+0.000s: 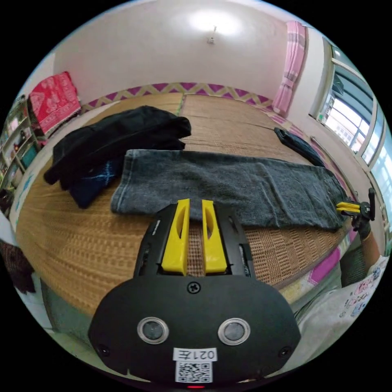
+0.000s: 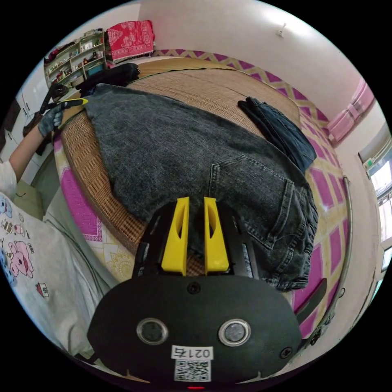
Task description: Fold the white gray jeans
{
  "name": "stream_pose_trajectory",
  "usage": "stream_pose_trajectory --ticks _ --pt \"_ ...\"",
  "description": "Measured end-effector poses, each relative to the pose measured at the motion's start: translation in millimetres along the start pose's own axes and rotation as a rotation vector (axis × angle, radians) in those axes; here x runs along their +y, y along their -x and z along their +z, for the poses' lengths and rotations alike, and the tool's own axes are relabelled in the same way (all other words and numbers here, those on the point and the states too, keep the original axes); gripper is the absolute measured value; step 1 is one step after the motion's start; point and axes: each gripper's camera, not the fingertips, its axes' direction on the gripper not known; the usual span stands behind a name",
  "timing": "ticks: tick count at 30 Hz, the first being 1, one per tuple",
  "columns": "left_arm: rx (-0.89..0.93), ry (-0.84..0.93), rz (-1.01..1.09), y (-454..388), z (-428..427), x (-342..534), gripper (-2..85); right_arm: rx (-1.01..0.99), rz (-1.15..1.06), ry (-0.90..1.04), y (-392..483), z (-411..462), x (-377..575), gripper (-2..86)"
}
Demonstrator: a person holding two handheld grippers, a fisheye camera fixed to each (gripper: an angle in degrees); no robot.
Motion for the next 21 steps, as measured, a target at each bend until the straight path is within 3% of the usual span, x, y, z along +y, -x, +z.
stream_pose_trajectory --ticks 8,21 --pt "-0.070 0.000 -0.102 11 -13 47 2.7 0.051 0.000 -0.010 39 8 1 6.4" --pt "-0.107 0.040 -0.159 11 13 54 4.8 0.062 0.043 -0.047 51 18 17 6.4"
